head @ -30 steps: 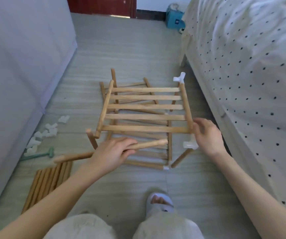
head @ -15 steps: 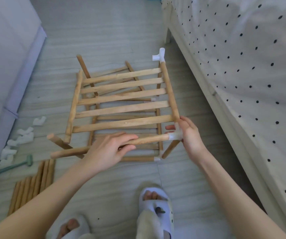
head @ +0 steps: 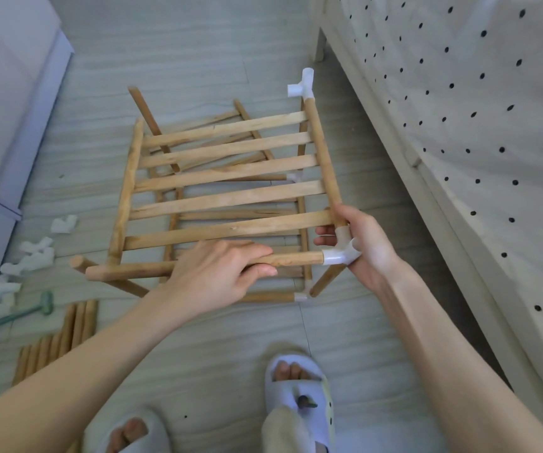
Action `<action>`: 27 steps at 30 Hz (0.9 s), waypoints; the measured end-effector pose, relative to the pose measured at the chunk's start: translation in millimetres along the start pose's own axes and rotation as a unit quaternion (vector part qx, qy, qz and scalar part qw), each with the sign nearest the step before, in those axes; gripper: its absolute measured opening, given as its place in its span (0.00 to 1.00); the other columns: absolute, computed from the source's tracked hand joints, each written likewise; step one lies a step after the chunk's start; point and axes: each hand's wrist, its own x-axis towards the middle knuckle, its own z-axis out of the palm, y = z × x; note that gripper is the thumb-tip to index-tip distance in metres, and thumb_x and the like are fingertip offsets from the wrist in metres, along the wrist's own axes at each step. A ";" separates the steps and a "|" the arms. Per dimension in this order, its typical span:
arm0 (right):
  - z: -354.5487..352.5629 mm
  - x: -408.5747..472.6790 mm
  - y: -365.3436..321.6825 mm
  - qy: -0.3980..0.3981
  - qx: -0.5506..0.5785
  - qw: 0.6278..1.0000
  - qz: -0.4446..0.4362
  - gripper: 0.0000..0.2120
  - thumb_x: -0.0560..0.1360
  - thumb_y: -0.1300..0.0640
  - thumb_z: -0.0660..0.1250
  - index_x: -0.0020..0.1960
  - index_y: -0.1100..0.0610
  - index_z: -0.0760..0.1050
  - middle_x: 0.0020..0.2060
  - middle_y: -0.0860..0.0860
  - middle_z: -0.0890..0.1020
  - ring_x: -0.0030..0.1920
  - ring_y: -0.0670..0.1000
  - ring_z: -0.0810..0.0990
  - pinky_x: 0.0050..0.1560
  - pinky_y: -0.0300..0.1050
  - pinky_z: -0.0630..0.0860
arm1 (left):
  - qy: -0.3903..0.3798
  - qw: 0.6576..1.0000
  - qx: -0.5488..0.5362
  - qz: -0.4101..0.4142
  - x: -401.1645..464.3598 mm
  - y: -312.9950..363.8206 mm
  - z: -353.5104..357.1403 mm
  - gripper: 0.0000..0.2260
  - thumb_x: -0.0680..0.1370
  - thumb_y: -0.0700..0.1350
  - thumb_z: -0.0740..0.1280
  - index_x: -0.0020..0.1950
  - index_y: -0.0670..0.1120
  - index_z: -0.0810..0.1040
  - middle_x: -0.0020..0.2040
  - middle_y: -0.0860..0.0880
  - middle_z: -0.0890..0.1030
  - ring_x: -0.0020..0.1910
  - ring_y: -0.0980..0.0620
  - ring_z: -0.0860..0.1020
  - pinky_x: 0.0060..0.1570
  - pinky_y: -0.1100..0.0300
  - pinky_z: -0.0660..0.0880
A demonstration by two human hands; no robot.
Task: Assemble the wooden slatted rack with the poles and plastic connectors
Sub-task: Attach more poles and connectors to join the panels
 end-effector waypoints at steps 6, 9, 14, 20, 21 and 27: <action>0.1 0.1 1.5 -0.009 0.000 1.000 -0.009 0.10 0.79 0.53 0.60 0.45 0.58 0.75 0.35 0.54 0.77 0.37 0.52 0.78 0.40 0.46 0.74 | -0.054 0.998 -0.019 -0.039 4.1 3.8 -6.6 0.15 0.79 0.59 0.57 0.58 0.56 0.77 0.48 0.53 0.82 0.47 0.50 0.78 0.41 0.57 0.71; 2.2 -3.3 3.3 -0.002 0.016 1.000 -0.008 0.10 0.80 0.55 0.58 0.47 0.59 0.75 0.37 0.56 0.78 0.39 0.54 0.79 0.43 0.46 0.76 | -0.074 0.994 -0.049 -0.057 4.7 3.2 -11.2 0.12 0.78 0.58 0.59 0.56 0.56 0.77 0.44 0.55 0.80 0.43 0.52 0.76 0.36 0.60 0.65; 2.0 -18.3 2.6 0.060 -0.036 0.998 -0.009 0.12 0.81 0.55 0.57 0.52 0.60 0.77 0.45 0.55 0.80 0.50 0.56 0.79 0.52 0.48 0.75 | -0.057 0.997 -0.044 -0.012 -6.7 -5.5 -18.1 0.17 0.78 0.56 0.61 0.66 0.54 0.72 0.61 0.56 0.75 0.58 0.54 0.74 0.51 0.60 0.71; 13.3 -47.1 15.2 0.164 -0.566 0.764 -0.261 0.17 0.79 0.54 0.59 0.66 0.59 0.71 0.64 0.57 0.73 0.66 0.59 0.68 0.68 0.59 0.63 | 0.040 0.999 -0.010 0.005 -55.5 -30.0 -35.7 0.13 0.79 0.47 0.63 0.62 0.47 0.77 0.58 0.49 0.78 0.57 0.48 0.77 0.53 0.50 0.76; 21.4 -54.0 17.1 0.160 -0.592 0.725 -0.314 0.16 0.78 0.56 0.61 0.64 0.60 0.73 0.64 0.59 0.74 0.67 0.60 0.69 0.68 0.62 0.61 | 0.053 0.998 -0.017 -0.001 -66.8 -32.7 -39.7 0.14 0.78 0.48 0.61 0.60 0.46 0.78 0.56 0.49 0.79 0.55 0.48 0.78 0.51 0.50 0.77; 111.1 -90.1 32.4 -0.081 -0.672 0.558 -0.480 0.17 0.74 0.53 0.55 0.49 0.61 0.79 0.48 0.57 0.80 0.45 0.60 0.80 0.42 0.52 0.79 | 0.101 0.987 -0.087 -0.090 -141.9 -55.5 -48.0 0.17 0.77 0.52 0.55 0.53 0.46 0.81 0.50 0.49 0.80 0.52 0.49 0.78 0.50 0.54 0.76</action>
